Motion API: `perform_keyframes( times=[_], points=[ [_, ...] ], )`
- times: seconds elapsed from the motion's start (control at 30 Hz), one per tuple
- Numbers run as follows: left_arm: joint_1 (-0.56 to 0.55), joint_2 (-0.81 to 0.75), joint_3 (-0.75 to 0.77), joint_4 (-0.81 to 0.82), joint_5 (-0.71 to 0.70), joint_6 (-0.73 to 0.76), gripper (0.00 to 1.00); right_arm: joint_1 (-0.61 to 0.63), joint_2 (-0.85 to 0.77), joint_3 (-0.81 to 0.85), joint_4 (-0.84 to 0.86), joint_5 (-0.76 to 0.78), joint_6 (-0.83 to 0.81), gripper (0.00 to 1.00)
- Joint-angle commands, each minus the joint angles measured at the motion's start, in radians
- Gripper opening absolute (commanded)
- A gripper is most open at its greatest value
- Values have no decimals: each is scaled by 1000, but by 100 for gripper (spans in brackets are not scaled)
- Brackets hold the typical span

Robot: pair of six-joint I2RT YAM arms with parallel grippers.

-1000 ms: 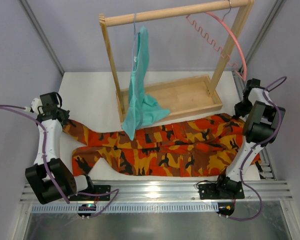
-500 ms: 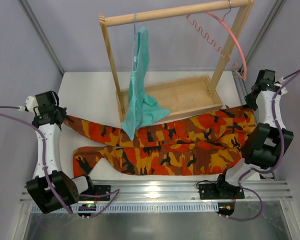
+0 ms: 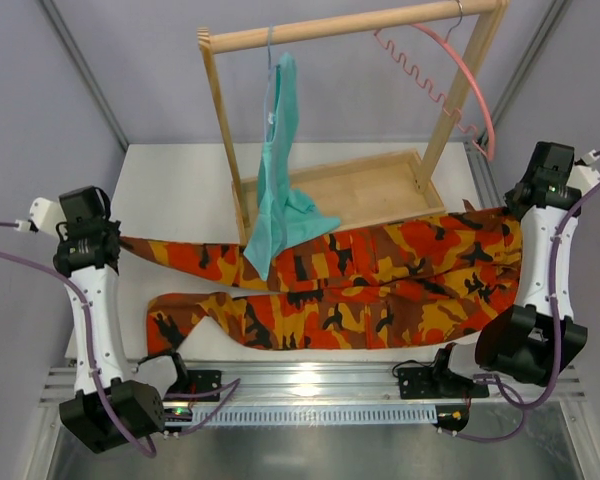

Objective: Place the trousers on the hanger
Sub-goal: Fold the trousers

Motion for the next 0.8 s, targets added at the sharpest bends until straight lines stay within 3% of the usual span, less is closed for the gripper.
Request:
perform_keyframes(
  times=[0.0, 0.43, 0.77],
  points=[
    [18, -49, 32, -35, -85, 24, 0, -31, -59, -7, 14, 52, -39, 3],
    [19, -231, -62, -32, -24, 51, 1, -48, -221, -145, 5, 13, -82, 4],
    [19, -305, -51, -104, -65, 76, 0, -71, -313, -185, -35, -5, -101, 4]
  ],
)
